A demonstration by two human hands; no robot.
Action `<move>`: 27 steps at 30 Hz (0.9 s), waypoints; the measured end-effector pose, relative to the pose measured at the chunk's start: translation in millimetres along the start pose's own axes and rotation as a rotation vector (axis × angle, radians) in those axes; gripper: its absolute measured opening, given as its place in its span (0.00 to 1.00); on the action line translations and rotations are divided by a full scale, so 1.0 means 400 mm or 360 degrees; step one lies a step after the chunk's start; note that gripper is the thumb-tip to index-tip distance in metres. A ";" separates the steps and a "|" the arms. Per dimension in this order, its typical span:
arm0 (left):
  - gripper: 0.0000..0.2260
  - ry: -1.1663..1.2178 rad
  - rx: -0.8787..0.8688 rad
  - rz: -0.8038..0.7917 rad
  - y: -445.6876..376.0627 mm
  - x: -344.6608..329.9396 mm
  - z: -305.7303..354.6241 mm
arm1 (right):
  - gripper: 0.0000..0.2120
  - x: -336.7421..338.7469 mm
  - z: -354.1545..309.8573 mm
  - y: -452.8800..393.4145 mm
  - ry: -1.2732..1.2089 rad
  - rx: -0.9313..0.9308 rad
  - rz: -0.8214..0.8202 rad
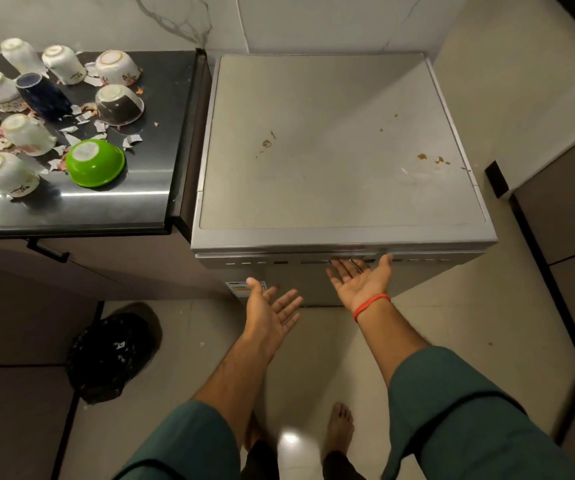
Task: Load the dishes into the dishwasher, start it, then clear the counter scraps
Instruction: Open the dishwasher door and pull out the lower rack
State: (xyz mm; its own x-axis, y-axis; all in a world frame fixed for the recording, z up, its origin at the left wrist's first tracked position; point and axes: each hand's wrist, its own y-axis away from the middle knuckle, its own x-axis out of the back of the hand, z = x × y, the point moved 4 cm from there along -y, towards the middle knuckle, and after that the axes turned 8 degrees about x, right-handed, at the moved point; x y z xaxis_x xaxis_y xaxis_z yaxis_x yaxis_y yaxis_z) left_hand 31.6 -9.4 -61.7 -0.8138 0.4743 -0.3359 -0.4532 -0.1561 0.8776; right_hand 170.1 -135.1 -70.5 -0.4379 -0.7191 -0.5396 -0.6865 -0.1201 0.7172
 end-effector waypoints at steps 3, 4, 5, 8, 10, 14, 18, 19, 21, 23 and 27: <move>0.37 -0.0016 -0.0003 -0.0004 -0.003 0.009 -0.006 | 0.37 -0.004 0.000 -0.001 -0.0002 -0.0011 0.0012; 0.37 -0.0021 -0.0002 -0.0002 -0.004 0.013 -0.009 | 0.37 -0.005 -0.001 -0.002 -0.0001 -0.0007 0.0009; 0.37 -0.0028 -0.0005 0.0003 -0.005 0.019 -0.013 | 0.37 -0.004 -0.001 -0.001 0.0002 -0.0001 0.0006; 0.36 -0.0020 -0.0006 0.0013 -0.002 0.032 -0.020 | 0.37 -0.001 0.000 -0.003 -0.0004 0.0009 0.0010; 0.36 -0.0013 -0.0007 0.0030 0.000 0.037 -0.024 | 0.38 0.009 0.006 -0.002 -0.0002 0.0020 0.0045; 0.36 -0.0017 -0.0008 0.0052 0.005 0.042 -0.032 | 0.36 0.067 0.038 0.028 0.0025 0.0070 0.0162; 0.38 -0.0040 -0.0010 0.0003 0.013 0.037 -0.052 | 0.31 0.133 0.058 0.065 0.0048 0.0061 0.0210; 0.38 -0.0052 -0.0018 0.0000 0.015 0.037 -0.060 | 0.30 0.147 0.059 0.073 0.0062 0.0058 0.0214; 0.36 -0.0061 -0.0028 0.0005 0.020 0.039 -0.074 | 0.27 0.166 0.061 0.085 0.0099 0.0039 0.0214; 0.36 -0.0071 -0.0024 0.0009 0.027 0.042 -0.091 | 0.23 0.180 0.059 0.099 0.0140 0.0028 0.0229; 0.35 -0.0101 -0.0009 0.0041 0.041 0.052 -0.121 | 0.19 0.208 0.054 0.123 0.0209 0.0000 0.0259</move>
State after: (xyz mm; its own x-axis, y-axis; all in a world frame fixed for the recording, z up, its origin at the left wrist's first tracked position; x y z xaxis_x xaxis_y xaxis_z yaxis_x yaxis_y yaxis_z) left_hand -10.5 -44.1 -70.8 -0.8008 0.5237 -0.2906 -0.4345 -0.1739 0.8837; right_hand 87.5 -186.1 -89.7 -0.4638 -0.8120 -0.3543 -0.6128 0.0052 0.7902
